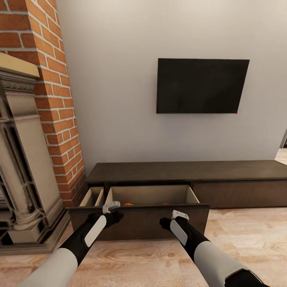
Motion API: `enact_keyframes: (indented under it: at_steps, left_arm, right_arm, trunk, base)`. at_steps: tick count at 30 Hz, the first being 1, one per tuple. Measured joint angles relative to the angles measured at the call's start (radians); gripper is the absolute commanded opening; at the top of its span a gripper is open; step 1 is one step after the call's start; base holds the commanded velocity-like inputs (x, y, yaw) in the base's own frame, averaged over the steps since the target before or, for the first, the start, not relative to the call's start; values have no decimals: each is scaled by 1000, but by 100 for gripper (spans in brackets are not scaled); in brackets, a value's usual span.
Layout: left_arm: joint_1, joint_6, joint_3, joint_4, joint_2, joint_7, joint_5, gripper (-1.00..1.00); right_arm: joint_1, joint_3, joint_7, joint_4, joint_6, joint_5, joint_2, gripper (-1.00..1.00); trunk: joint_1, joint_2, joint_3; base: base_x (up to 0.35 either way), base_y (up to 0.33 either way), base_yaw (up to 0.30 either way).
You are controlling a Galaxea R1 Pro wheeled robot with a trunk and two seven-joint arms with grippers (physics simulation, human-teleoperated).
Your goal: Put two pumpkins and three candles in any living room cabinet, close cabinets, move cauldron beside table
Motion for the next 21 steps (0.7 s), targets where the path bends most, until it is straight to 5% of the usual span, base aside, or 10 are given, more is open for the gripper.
enact_keyframes:
  at_steps: [11, 21]
  left_arm:
    - [0, -7, -11, 8, -4, 3, -5, 100]
    - [0, -74, -172, 34, 3, 6, -4, 100]
  right_arm:
    - [0, 2, 2, -11, -5, 1, -2, 100]
    - [0, 13, 2, -11, -21, 5, -4, 100]
  trunk:
    - [42, -77, -34]
    - [72, -130, -68]
  base:
    - [0, 0, 0]
    - [0, 0, 0]
